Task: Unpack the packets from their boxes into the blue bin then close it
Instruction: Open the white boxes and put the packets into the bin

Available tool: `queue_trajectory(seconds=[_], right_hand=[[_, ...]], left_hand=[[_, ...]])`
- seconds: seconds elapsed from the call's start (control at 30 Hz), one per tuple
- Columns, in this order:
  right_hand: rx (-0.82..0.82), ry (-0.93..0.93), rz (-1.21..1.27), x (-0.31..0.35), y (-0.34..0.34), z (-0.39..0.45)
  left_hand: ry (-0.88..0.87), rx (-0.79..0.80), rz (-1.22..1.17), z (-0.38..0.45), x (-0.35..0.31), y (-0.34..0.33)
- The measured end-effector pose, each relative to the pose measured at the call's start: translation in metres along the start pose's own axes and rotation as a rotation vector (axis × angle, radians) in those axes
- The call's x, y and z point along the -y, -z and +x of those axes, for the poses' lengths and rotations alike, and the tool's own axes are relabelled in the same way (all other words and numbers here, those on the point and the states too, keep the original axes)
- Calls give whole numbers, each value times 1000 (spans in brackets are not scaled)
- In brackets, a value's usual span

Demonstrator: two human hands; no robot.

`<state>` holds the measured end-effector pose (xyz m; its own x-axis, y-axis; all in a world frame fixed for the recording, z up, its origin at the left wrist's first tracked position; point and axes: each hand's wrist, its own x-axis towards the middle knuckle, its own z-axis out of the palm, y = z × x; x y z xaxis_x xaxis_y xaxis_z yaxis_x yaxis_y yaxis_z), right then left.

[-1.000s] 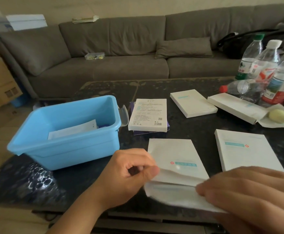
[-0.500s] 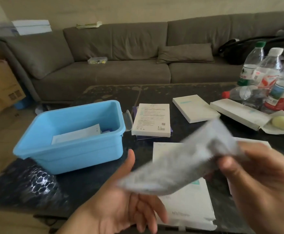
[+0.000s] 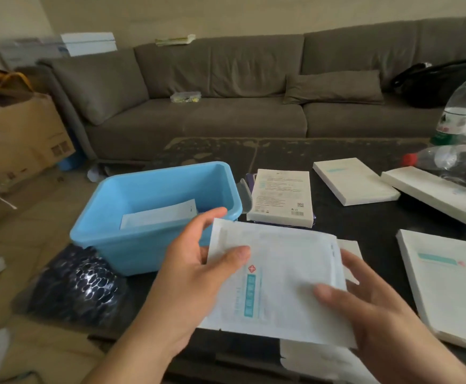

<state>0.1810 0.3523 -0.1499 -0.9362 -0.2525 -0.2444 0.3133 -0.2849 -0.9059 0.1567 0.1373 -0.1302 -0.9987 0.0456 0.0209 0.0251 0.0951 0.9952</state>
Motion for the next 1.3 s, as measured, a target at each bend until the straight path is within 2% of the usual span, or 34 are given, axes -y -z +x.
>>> queue_trajectory(seconds=[0.17,0.3,0.37,0.47,0.53,0.63,0.7,0.8,0.87,1.03,1.17,1.3], right_hand=[[-130,6,-157,11,-13,7],[-155,0,-142,16,-25,8],[-215,39,-254,20,-34,9],[-325,207,-449,34,-52,12],[-354,317,-454,47,-66,19],[-325,420,-486,69,-80,53],[-258,431,-545,83,-91,89],[-139,396,-707,85,-119,143],[-81,317,-806,74,-137,167],[1,109,-855,48,-167,195],[57,49,-971,36,-178,208],[158,-12,-1196,41,-177,204]], left_hand=[[166,186,73,2,8,12],[115,125,158,1,12,16],[87,117,150,0,10,18],[47,51,121,0,-4,32],[-36,-115,107,3,-15,46],[-314,-566,-20,15,-15,76],[-436,-824,-101,23,-9,95],[-455,-1014,-164,29,-3,116],[-402,-1037,-250,33,-1,126],[-216,-971,-422,35,1,137],[-195,-967,-429,35,-1,140],[-190,-972,-448,36,-2,140]])
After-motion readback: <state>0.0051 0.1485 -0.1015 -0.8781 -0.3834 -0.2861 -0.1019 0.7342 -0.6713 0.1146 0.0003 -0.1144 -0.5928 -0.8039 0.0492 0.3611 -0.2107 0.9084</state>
